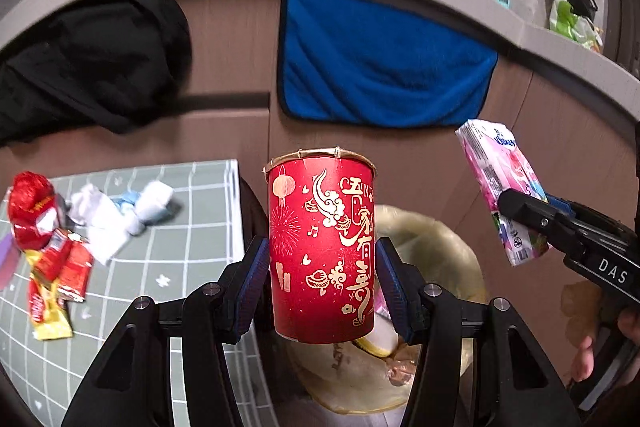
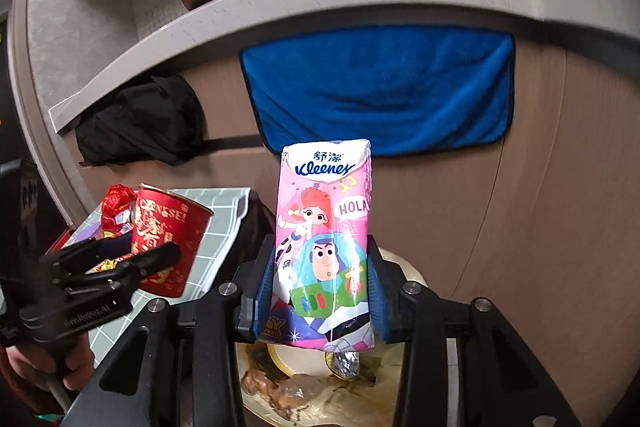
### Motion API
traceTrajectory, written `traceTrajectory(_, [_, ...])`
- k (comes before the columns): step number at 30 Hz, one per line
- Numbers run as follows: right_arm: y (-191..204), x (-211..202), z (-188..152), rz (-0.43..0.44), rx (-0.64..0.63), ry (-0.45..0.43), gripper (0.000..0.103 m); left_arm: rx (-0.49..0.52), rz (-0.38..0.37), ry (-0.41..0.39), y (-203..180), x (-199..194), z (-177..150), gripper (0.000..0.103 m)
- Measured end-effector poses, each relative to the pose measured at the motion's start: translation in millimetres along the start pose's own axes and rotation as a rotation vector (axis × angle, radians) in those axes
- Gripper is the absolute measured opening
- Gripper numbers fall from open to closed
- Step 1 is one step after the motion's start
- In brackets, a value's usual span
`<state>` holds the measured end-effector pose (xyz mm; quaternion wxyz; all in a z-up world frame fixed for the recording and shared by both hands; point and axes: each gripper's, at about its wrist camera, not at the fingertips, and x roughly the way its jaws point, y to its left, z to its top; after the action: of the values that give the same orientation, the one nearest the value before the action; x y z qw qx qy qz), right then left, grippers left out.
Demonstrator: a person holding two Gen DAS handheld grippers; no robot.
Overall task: Collect trash
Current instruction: 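Lift and carry the red cup and Kleenex pack over the trash bin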
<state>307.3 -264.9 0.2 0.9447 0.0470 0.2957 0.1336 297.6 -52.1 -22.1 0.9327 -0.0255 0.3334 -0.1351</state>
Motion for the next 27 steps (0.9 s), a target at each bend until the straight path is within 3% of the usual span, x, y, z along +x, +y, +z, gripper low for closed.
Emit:
traceTrajectory(9, [-6.5,22.4,-9.5,-0.025,0.003,0.039,0.038,-0.044,-0.066,0.109,4.6,36.3,-12.8,0.055])
traceTrajectory(20, [-19.9,47.9,-28.4,0.010,0.058,0.101,0.038,-0.076,-0.110,0.164,4.4,67.1,-21.2,0.055])
traceTrajectory(27, [-42.5,74.3,-56.9,0.036,0.144,0.196,0.039,-0.054,-0.112,0.195,0.1,84.4,-26.1,0.055])
